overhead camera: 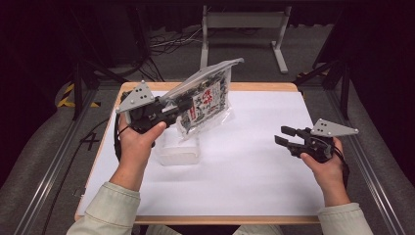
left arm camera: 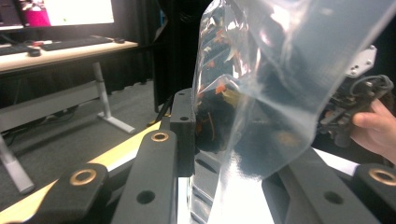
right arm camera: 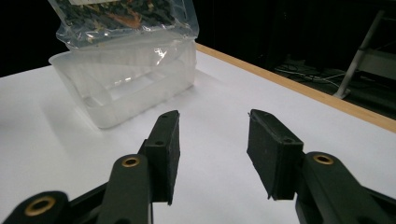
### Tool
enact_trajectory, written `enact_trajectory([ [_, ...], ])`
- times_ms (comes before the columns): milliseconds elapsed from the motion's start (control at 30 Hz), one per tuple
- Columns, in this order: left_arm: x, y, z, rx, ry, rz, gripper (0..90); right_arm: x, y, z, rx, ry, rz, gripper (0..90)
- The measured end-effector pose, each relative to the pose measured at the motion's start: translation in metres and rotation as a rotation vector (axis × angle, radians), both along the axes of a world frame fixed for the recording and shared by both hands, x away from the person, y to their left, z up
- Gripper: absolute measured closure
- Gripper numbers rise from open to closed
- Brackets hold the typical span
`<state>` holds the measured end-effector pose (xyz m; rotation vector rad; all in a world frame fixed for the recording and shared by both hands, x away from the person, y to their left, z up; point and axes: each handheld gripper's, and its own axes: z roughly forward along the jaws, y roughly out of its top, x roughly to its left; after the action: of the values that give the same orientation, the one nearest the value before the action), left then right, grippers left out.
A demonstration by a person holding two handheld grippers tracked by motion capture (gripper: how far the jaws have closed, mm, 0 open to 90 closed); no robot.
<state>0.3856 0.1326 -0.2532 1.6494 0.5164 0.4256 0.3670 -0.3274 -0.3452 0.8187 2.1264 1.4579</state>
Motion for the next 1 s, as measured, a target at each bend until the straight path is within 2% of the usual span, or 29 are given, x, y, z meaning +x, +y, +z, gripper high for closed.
enact_trajectory([
  [233, 0.009, 0.009, -0.002, 0.011, 0.007, 0.038, 72.8, 0.000, -0.003, -0.004, -0.008, 0.013, -0.013, 55.6],
  [367, 0.015, 0.012, -0.002, 0.032, 0.013, 0.079, 72.8, 0.000, -0.002, -0.005, -0.013, 0.012, -0.015, 55.4],
  [533, 0.018, 0.018, -0.003, 0.048, 0.016, 0.130, 72.8, -0.003, 0.003, -0.002, -0.054, -0.020, -0.021, 55.2],
  [667, 0.018, 0.022, -0.004, 0.050, 0.012, 0.165, 72.8, -0.004, 0.005, -0.003, -0.065, -0.019, -0.021, 55.2],
  [767, 0.019, 0.027, -0.006, 0.048, 0.006, 0.215, 72.7, -0.005, 0.004, -0.003, -0.070, -0.035, -0.025, 55.1],
  [867, 0.021, 0.031, -0.008, 0.042, 0.020, 0.252, 72.7, -0.007, 0.004, -0.001, -0.063, -0.043, -0.028, 55.2],
  [1000, 0.023, 0.034, -0.012, 0.050, 0.037, 0.273, 72.8, -0.007, 0.006, -0.001, -0.069, -0.043, -0.022, 55.2],
])
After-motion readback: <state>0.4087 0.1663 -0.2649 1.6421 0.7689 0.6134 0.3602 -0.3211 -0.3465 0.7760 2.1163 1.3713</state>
